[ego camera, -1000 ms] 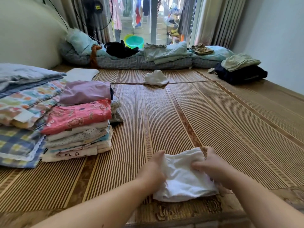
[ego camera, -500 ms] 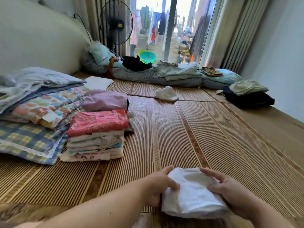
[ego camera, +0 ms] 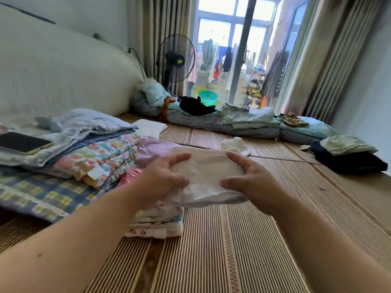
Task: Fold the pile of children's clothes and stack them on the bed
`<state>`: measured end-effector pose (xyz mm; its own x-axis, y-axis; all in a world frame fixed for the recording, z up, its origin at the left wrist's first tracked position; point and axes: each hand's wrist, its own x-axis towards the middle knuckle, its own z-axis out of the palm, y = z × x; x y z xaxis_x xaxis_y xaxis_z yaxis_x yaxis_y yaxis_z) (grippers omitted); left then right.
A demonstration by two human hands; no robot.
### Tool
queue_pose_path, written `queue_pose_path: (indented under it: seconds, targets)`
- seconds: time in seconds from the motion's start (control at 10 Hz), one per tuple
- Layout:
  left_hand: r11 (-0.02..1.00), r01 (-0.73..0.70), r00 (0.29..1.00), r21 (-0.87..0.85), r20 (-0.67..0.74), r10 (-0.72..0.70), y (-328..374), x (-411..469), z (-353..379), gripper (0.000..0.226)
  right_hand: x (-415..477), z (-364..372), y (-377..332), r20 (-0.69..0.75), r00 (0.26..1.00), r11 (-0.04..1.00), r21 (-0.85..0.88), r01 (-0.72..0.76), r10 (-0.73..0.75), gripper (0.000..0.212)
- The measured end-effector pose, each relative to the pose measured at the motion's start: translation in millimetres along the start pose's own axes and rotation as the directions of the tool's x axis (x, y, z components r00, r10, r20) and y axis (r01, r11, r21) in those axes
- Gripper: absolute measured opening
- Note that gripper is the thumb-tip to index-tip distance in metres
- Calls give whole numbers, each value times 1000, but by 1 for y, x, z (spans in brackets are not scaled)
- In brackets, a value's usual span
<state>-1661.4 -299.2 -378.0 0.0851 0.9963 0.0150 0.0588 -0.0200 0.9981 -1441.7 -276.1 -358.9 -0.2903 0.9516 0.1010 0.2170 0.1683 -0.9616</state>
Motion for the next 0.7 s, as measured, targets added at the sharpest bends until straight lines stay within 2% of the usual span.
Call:
queue_pose_path:
  seconds: [0.1,0.2,0.3,0.4,0.5,0.6,0.7]
  targets:
    - [982,9,989,188,-147,19,8,19,-54,66,54,46,-3,87,994,997,-32,63,-60,81]
    - [954,16,966,300,-250,63,0,39,-88,62,98,84,9,124,992,993,-105,45,-32,77]
    - [903,114,959,414,-283,9,-19,57,-103,59,130,108,31,126,990,959,-281,-27,65,71]
    - [795,246,963,555,-235,-134,-44,69,-109,42,142,115,45,110,986,761,-649,-26,128,40]
    - [614,310,950,726,-211,-230,-66,72,-106,29,137,113,48,113,976,578,-816,-16,188,35]
    - [573,327,944,751,-282,-170,-76,71,-101,56,125,104,40,91,983,556,-831,-12,158,62]
    - [522,199,963,829,-264,53,-58,52,-78,67,93,95,22,62,998,612,-790,38,18,74]
